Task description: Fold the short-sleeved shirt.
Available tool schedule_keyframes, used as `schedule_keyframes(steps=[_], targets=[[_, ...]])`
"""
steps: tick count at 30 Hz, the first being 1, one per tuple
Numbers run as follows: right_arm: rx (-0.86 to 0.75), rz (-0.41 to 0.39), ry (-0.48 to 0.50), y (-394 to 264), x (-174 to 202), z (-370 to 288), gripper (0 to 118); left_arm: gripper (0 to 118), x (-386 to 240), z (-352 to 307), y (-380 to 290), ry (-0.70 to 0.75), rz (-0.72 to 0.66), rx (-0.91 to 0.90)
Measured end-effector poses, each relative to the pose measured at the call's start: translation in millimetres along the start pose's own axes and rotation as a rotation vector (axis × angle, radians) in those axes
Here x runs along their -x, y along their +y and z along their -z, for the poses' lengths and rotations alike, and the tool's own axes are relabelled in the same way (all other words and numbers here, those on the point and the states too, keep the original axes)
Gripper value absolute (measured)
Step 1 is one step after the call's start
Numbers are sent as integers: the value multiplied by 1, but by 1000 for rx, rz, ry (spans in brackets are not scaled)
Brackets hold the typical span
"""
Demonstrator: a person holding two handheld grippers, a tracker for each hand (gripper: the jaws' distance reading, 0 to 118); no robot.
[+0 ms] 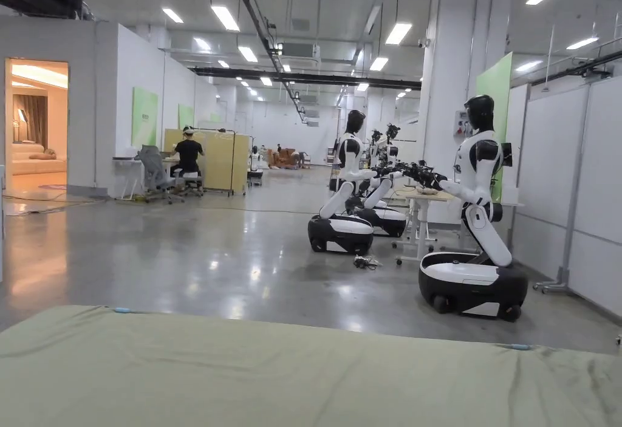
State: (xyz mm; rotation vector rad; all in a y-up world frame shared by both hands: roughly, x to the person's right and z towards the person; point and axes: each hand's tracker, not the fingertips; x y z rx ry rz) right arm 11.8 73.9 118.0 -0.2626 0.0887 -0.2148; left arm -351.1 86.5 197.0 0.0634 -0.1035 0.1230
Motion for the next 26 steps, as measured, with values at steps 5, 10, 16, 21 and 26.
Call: schedule_keyframes(steps=[5, 10, 16, 21, 26], targets=[[121, 32, -51, 1, 13, 9, 118, 79, 1, 1, 0, -10, -20, 9], [137, 57, -1, -6, 10, 16, 118, 79, 0, 1, 1, -6, -9, 2], [184, 120, 81, -16, 4, 22, 118, 79, 1, 2, -1, -2, -10, 4], [154, 108, 78, -22, 2, 24, 118, 79, 1, 3, -4, 2, -8, 7], [129, 170, 97, -21, -4, 23, 117, 79, 1, 6, -5, -1, -10, 16]])
